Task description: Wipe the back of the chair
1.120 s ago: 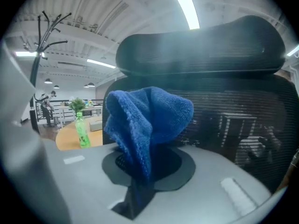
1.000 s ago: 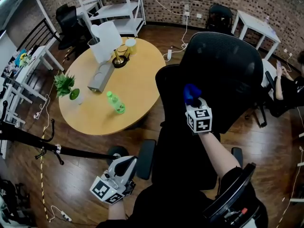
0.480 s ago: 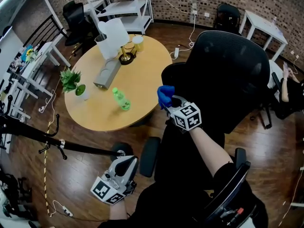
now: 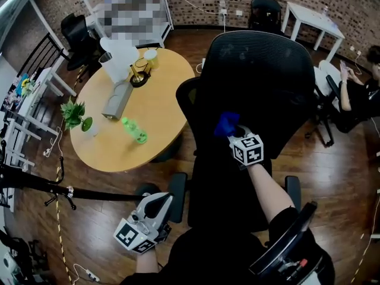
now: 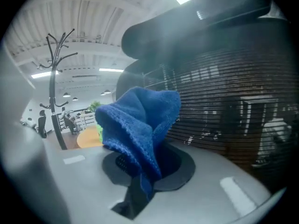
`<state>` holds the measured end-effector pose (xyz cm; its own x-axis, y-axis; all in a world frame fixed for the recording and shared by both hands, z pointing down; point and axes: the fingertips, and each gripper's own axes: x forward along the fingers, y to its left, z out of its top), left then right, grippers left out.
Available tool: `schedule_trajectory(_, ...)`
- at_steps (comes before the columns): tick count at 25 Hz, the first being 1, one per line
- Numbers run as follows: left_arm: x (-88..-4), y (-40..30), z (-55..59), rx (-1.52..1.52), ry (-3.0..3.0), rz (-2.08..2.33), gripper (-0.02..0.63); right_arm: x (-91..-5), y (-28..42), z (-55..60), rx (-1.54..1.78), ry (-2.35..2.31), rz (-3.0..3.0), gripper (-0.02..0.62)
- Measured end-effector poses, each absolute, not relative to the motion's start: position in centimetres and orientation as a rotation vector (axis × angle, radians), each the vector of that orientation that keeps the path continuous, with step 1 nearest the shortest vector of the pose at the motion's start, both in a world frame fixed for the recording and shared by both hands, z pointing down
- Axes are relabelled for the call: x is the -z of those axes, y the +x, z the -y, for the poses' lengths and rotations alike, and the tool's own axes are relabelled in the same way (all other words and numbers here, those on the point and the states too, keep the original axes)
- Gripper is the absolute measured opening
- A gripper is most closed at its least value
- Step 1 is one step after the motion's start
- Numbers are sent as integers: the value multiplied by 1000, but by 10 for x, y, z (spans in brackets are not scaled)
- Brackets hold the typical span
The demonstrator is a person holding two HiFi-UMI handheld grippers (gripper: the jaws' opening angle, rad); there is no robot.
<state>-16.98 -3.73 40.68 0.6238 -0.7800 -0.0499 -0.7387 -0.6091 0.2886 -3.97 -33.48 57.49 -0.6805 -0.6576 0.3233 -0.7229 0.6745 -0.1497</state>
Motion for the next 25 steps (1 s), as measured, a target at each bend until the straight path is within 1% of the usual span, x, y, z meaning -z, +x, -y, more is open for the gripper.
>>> schedule_trajectory(14,-396,-86,58,252,2689,1019,6,-582,166,339,-417,1507,2437,57)
schedule_trajectory(21,-402,-72,59,226,2689,964,6,-587,255,333,-415,1679,2288,57)
schedule_trajectory(25,-409,-68,63,226,2686,927,6,-593,309,314,-463,1915,2063,57)
